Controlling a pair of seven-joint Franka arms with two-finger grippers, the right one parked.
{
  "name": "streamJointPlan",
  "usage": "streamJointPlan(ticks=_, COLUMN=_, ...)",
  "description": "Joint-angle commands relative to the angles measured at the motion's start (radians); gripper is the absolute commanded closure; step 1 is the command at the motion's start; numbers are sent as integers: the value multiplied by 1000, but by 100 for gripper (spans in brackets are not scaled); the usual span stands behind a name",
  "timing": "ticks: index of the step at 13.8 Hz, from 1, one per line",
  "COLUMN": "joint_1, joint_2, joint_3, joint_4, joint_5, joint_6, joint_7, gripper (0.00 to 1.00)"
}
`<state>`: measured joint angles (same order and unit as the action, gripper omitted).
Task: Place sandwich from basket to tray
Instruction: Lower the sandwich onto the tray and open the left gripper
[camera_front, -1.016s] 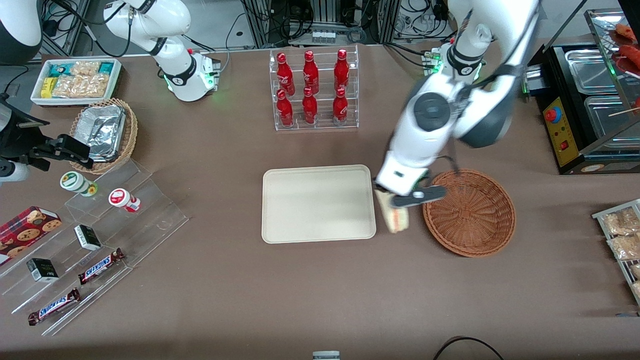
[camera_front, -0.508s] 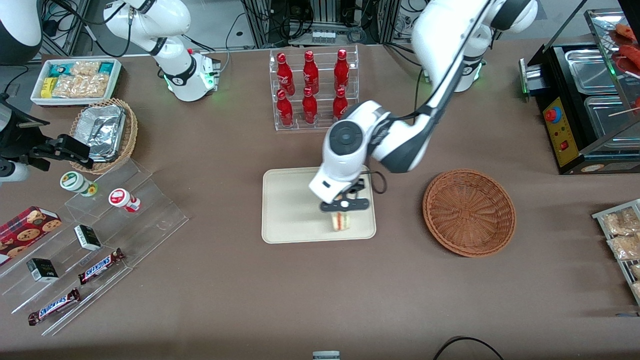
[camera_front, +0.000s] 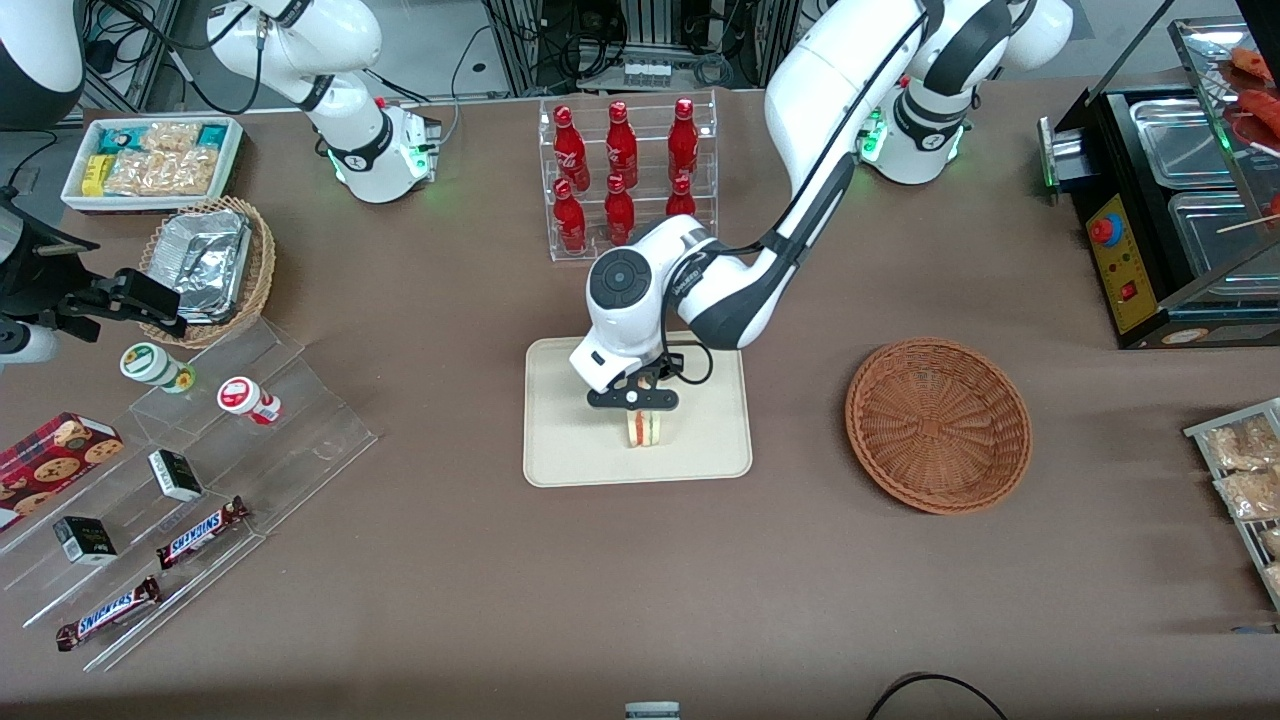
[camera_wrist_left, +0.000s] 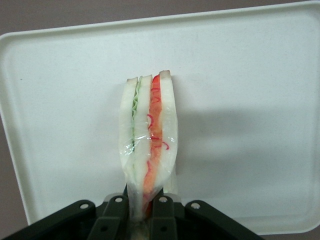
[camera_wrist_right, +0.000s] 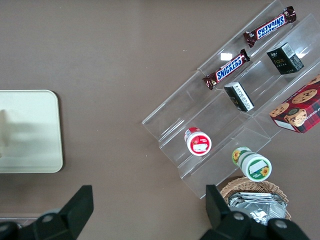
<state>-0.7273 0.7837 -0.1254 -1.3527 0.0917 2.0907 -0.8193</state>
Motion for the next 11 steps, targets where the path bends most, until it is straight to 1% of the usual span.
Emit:
streamJointPlan(ticks=1, joint_1=-21, joint_2=34, joint_3=15, joint_4=34, joint_5=16, joint_6=19, joint_7=-38, gripper=100)
streamJointPlan(ticks=4, joint_1=-35, joint_2=37, joint_3=15, joint_4=29, joint_5=16, joint_6=29, joint_7=-49, gripper=100)
streamJointPlan(ticks=5, joint_1=-35, joint_2=37, joint_3=13, joint_4=27, joint_5=16, joint_6=29, joint_7=-47, gripper=43)
streamJointPlan(ticks=6, joint_1=-32, joint_2=37, joint_3=13, joint_4=27, joint_5=17, joint_6=29, joint_7=-34, gripper=1)
streamJointPlan(ticks=11, joint_1=-23, joint_2=-13, joint_3=17, joint_4=29, joint_5=16, joint_6=6, joint_7=-50, gripper=0)
